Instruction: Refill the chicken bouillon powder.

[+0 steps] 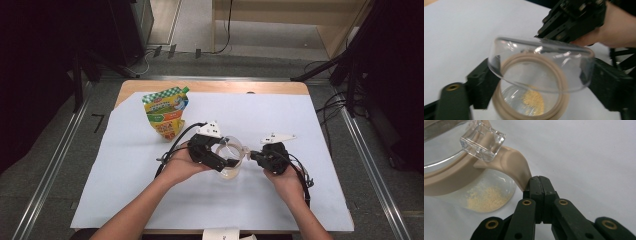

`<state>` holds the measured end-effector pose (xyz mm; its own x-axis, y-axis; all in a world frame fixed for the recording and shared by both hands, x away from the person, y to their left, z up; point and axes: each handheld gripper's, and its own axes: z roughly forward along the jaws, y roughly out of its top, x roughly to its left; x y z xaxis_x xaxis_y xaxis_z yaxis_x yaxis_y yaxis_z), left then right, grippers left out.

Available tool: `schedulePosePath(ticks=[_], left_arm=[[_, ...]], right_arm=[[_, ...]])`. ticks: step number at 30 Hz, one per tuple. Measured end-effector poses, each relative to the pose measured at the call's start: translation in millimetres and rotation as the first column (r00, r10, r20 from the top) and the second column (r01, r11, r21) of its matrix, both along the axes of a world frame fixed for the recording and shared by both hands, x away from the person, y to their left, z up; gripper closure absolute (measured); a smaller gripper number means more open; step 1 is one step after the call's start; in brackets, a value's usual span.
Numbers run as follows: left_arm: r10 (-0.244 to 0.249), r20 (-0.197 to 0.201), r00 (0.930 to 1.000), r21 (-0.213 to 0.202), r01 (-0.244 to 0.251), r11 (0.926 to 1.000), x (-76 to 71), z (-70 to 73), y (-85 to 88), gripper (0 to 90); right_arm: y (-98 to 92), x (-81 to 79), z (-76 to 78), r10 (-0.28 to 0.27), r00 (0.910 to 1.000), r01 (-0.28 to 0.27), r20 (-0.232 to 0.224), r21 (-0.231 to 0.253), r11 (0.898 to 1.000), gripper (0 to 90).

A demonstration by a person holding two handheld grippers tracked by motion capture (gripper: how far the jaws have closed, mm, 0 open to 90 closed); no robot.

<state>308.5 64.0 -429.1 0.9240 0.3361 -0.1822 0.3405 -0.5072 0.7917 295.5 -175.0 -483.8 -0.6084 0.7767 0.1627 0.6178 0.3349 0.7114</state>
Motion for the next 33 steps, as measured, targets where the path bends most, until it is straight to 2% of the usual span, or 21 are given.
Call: schedulePosePath(ticks=[6,9,10,12,14,15,17,18,19,20,21,22,25,29,30,32,33], left_arm=[[-0.015,0.024,0.9996,0.026,0.014,0.9996,-1.2,10.1,-7.8,25.2],[-0.028,0.018,0.9994,0.03,0.027,0.9992,-0.9,14.9,-12.3,32.1],[-0.04,0.004,0.9992,0.028,0.04,0.9988,-0.2,16.5,-13.4,34.2],[-0.056,-0.013,0.9984,0.019,0.056,0.9982,0.5,18.9,-15.6,43.0],[-0.069,-0.028,0.9972,0.01,0.07,0.9975,0.7,21.6,-18.6,48.0],[-0.069,-0.028,0.9972,0.01,0.07,0.9975,0.7,21.6,-18.6,52.2],[-0.101,-0.024,0.9946,0.008,0.101,0.9948,-0.4,24.5,-22.3,59.4],[-0.101,-0.024,0.9946,0.008,0.101,0.9948,-0.4,24.5,-22.3,66.3],[-0.145,-0.019,0.9893,0.001,0.145,0.9894,-1.7,27.0,-26.0,72.5],[-0.158,-0.018,0.9873,0.005,0.158,0.9875,-2.4,28.4,-28.8,79.1],[-0.158,-0.018,0.9873,0.005,0.158,0.9875,-2.4,28.4,-28.8,81.9],[-0.165,-0.007,0.9863,0.021,0.165,0.9861,-2.1,31.2,-34.6,83.3],[-0.163,-0.016,0.9865,0.028,0.164,0.9861,0.2,33.5,-39.0,83.8],[-0.166,-0.043,0.9851,0.041,0.168,0.9849,4.8,34.0,-49.1,81.9],[-0.16,-0.056,0.9856,0.042,0.162,0.9859,5.8,33.6,-50.4,79.7],[-0.121,-0.109,0.9867,0.049,0.127,0.9908,9.8,32.3,-52.4,71.4],[-0.111,-0.121,0.9864,0.037,0.117,0.9925,11.1,32.3,-52.0,67.3]], right_arm=[[-0.2,-0.9,0.3,-0.003,1.0,0.003,-0.001,0.001,1.0,90.0],[-0.6,-1.5,0.2,-0.002,1.0,0.002,-0.003,0.004,1.0,90.0],[-0.8,-1.6,0.1,-0.001,1.0,0.001,-0.001,0.004,1.0,90.0],[-1.1,-1.8,0.0,-0.001,1.0,0.001,0.001,0.005,1.0,90.0],[-1.3,-2.4,-0.1,-0.003,1.0,0.003,0.0,0.006,1.0,90.0],[-1.5,-2.6,0.0,-0.002,1.0,0.002,0.0,0.006,1.0,90.0],[-1.8,-3.0,0.0,-0.003,1.0,0.003,0.001,0.006,1.0,90.0],[-1.8,-3.1,-0.1,-0.003,1.0,0.003,0.001,0.007,1.0,90.0],[-1.7,-3.5,0.0,-0.007,1.0,0.007,-0.003,0.011,1.0,90.0],[-1.9,-3.6,-0.1,-0.01,0.9999,0.01,-0.005,0.013,1.0,90.0],[-1.9,-3.6,-0.1,-0.01,0.9999,0.01,-0.005,0.013,1.0,90.0],[-2.2,-3.9,-0.3,-0.014,0.9998,0.014,-0.012,0.025,1.0,90.0],[-2.3,-4.4,0.0,-0.016,0.9998,0.016,-0.014,0.026,1.0,90.0],[-4.4,-6.1,1.0,-0.011,0.9999,0.011,-0.008,0.037,0.999,90.0],[-5.7,-6.3,1.5,-0.006,1.0,0.006,-0.008,0.045,0.999,90.0],[-8.4,-8.6,3.7,-0.006,1.0,0.006,-0.001,0.061,0.998,90.0],[-10.2,-10.6,5.3,-0.011,0.9999,0.011,0.009,0.063,0.998,90.0]])
